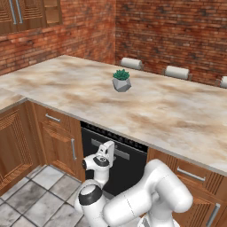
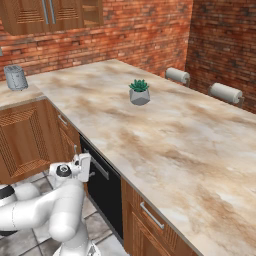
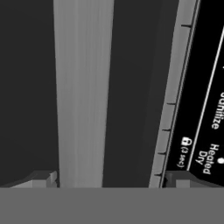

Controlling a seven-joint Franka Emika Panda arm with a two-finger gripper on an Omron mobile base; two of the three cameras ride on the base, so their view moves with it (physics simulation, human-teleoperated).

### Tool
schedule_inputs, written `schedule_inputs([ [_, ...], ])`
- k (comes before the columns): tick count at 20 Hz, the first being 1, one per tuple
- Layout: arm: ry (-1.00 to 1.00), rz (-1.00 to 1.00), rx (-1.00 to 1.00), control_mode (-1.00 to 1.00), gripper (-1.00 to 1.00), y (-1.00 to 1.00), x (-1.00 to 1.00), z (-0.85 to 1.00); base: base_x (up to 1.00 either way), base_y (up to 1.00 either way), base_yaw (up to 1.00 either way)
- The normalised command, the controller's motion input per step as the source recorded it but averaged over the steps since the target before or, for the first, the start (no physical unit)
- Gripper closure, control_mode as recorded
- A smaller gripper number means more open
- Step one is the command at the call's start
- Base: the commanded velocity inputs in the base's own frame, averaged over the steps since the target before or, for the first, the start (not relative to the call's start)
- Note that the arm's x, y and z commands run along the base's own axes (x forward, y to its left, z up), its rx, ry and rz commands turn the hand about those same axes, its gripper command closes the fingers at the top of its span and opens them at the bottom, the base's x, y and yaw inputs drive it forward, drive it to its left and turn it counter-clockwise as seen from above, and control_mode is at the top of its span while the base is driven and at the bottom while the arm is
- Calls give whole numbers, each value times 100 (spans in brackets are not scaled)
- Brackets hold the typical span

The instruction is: Open the dishwasher door and pull out the top rack.

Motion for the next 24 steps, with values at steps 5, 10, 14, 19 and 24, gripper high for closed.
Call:
schedule_inputs([
  [5,-10,0,-3,-100,-100,0,13,-29,0,0,0],
  [10,-13,0,-6,-100,-100,0,9,-33,0,0,0],
  [14,-12,0,-7,-100,-100,0,10,-36,0,0,0],
  [19,-11,0,-6,-100,-100,0,9,-37,0,0,0],
  [24,-9,0,-5,-100,-100,0,10,-39,0,0,0],
])
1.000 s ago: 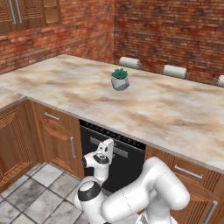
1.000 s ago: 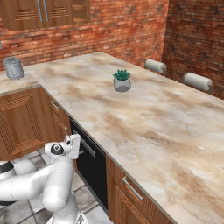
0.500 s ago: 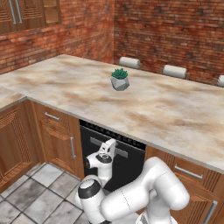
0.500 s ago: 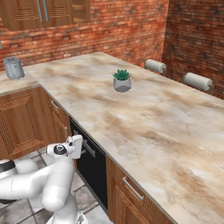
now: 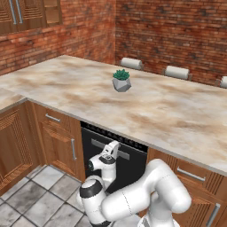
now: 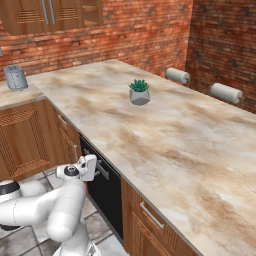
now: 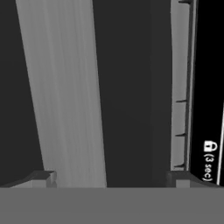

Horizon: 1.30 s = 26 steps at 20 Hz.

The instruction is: Open the dishwasher door and pull out the top rack.

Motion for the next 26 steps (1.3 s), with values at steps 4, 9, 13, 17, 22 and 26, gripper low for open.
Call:
schedule_inputs([
  [4,-6,0,-4,-100,-100,0,7,-45,0,0,0],
  [9,-2,0,-3,-100,-100,0,1,-54,0,0,0],
  [13,-1,0,-4,-100,-100,0,0,-59,0,0,0],
  [17,-3,0,-6,-100,-100,0,0,-55,0,0,0],
  [22,-11,0,-10,-100,-100,0,5,-44,0,0,0],
  [26,-11,0,-11,-100,-100,0,13,-51,0,0,0],
])
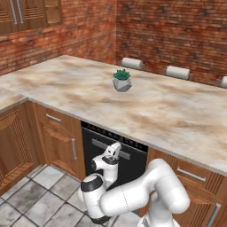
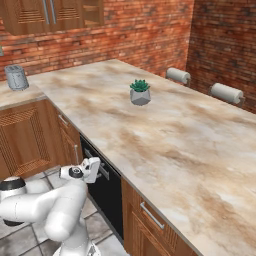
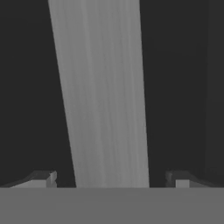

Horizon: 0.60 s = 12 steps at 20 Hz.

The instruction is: Open the dishwasher door and pull out the top rack.

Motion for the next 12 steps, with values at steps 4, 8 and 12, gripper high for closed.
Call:
schedule_inputs([
  [4,-8,0,-10,-100,100,0,15,-56,0,0,0],
  [8,-8,0,-12,-100,100,0,9,-58,0,0,0],
  [12,-13,0,-14,-100,100,0,0,-60,0,0,0],
])
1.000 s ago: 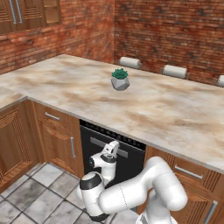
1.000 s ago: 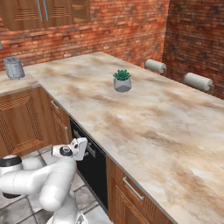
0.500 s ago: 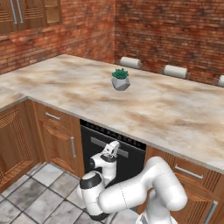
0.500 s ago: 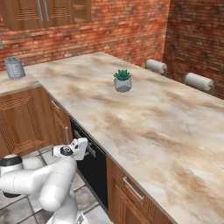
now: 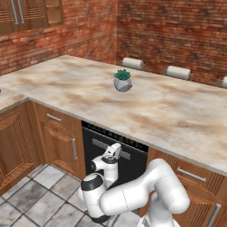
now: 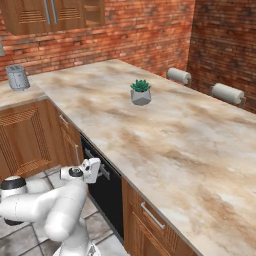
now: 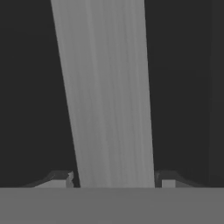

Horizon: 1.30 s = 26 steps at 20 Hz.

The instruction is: Open the dishwasher door and pull out the top rack.

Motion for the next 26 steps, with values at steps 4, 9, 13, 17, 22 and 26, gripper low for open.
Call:
schedule_inputs([
  [4,-13,0,-14,-100,100,0,0,-62,0,0,0],
  [9,-7,0,-12,-100,100,24,-13,-65,0,0,0],
  [13,-2,0,-6,-100,100,44,-40,-63,0,0,0],
  [17,0,0,0,-100,100,60,-52,-59,0,0,0],
  [22,0,0,-1,-100,100,67,-52,-57,0,0,0],
  [26,0,0,-1,-100,100,68,-51,-59,0,0,0],
])
